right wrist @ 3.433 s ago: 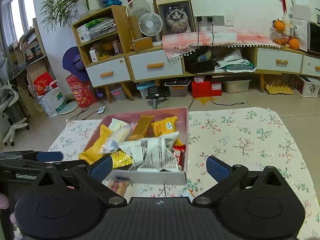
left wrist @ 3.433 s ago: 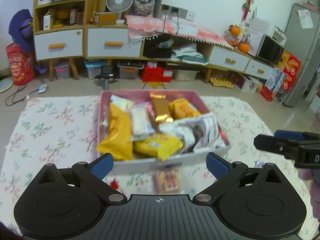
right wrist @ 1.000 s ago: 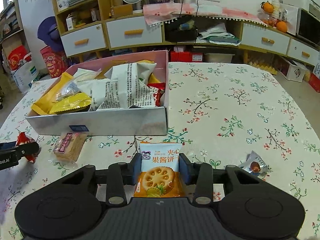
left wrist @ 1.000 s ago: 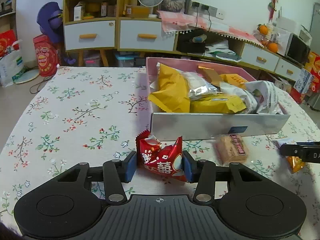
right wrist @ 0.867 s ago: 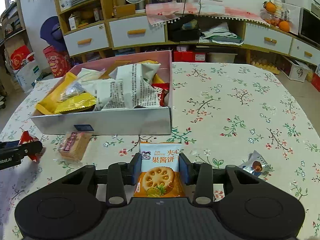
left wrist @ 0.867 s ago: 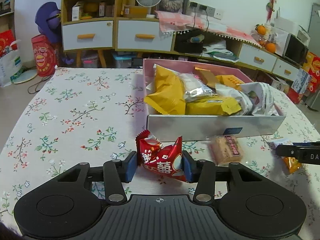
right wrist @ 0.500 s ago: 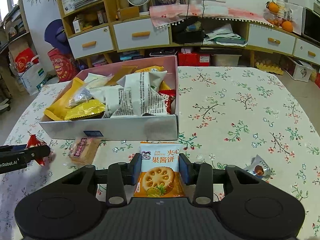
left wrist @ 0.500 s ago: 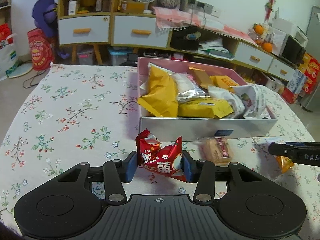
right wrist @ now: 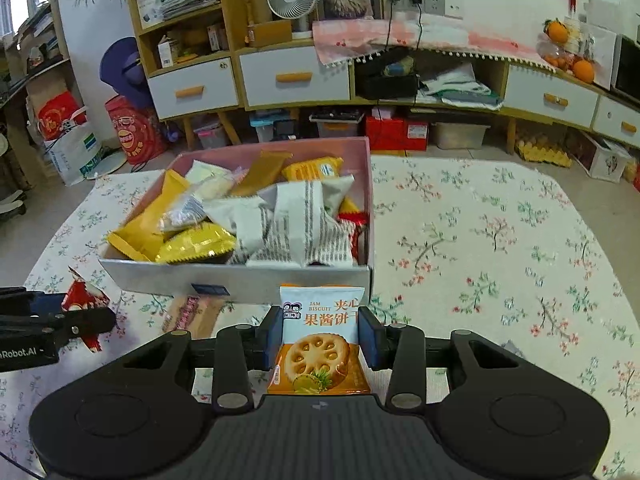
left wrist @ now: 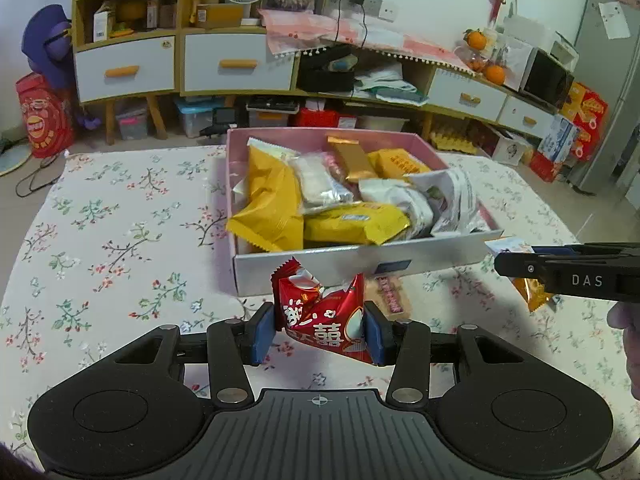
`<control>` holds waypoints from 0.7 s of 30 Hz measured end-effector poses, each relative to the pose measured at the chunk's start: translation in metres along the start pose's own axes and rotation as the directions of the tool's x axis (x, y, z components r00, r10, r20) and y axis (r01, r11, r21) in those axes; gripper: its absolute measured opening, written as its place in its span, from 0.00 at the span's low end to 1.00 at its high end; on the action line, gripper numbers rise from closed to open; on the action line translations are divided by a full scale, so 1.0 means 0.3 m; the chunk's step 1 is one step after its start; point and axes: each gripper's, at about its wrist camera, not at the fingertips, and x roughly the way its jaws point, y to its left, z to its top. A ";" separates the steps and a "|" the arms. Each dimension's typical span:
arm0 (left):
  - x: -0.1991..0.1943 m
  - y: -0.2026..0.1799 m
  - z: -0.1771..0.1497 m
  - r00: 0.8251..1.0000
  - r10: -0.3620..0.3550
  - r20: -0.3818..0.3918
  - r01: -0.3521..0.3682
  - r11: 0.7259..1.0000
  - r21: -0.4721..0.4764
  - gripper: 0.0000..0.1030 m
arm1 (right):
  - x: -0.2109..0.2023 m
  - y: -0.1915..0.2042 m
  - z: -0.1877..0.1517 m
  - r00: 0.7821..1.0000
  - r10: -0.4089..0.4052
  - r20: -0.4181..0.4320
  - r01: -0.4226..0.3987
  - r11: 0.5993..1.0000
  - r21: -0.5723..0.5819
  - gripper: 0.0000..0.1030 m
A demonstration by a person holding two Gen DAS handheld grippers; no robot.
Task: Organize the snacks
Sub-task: 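Carry both held snacks into the pink box and open both tools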
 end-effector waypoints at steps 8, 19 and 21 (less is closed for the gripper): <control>-0.005 -0.020 0.056 1.000 -0.015 0.003 0.015 0.999 -0.030 0.42 | -0.024 0.017 0.068 0.999 0.030 0.026 -0.030 1.000 -0.003 0.08; 0.032 -0.068 0.150 1.000 -0.008 0.019 0.009 0.999 -0.054 0.42 | 0.004 0.026 0.178 0.995 0.077 0.058 -0.081 0.994 0.077 0.08; 0.045 -0.074 0.174 0.999 0.000 0.034 0.002 0.999 -0.036 0.42 | 0.020 0.016 0.201 0.993 0.104 0.061 -0.110 0.989 0.103 0.08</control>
